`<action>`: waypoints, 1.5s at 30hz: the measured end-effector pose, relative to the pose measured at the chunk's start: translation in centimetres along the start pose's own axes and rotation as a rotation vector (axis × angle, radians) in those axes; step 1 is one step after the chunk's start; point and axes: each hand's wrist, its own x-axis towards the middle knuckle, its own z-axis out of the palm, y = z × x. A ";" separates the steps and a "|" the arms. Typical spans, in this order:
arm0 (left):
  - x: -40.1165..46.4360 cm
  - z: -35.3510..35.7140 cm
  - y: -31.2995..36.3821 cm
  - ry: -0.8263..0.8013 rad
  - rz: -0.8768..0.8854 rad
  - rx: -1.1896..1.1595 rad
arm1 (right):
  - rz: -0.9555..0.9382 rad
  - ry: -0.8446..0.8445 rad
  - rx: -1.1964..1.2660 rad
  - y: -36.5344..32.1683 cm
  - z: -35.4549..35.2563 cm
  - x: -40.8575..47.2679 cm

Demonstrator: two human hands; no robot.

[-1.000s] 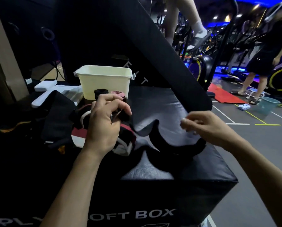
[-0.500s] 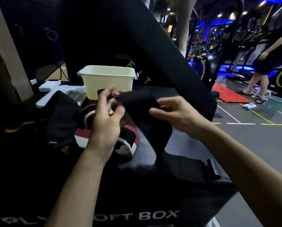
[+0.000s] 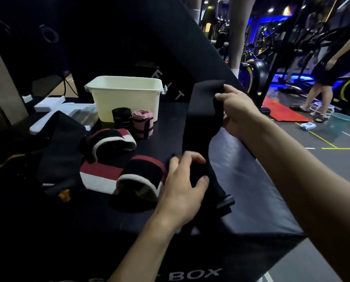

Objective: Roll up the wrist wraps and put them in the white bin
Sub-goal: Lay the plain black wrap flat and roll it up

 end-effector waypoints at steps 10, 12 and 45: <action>0.9 0.2 -1.0 -0.139 -0.371 -0.542 | 0.094 0.045 0.035 4.0 -1.5 4.5; 0.7 0.3 -1.5 -0.147 -0.370 -0.473 | 0.117 0.038 -0.028 6.4 -2.1 5.8; -3.1 -1.3 -0.2 -0.068 0.224 0.395 | -0.083 -0.575 -1.465 7.3 -3.6 -2.0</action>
